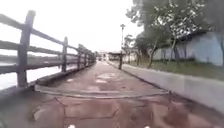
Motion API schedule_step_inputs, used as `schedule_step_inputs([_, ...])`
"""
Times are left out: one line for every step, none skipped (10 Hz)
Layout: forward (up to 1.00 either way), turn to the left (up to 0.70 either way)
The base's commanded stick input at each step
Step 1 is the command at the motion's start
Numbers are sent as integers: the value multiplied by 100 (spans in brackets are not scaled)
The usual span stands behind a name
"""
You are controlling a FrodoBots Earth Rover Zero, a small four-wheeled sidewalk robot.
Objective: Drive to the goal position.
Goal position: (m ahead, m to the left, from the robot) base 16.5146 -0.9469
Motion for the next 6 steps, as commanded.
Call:
schedule_step_inputs([100,11])
schedule_step_inputs([100,11])
schedule_step_inputs([100,11])
schedule_step_inputs([100,11])
schedule_step_inputs([100,11])
schedule_step_inputs([100,11])
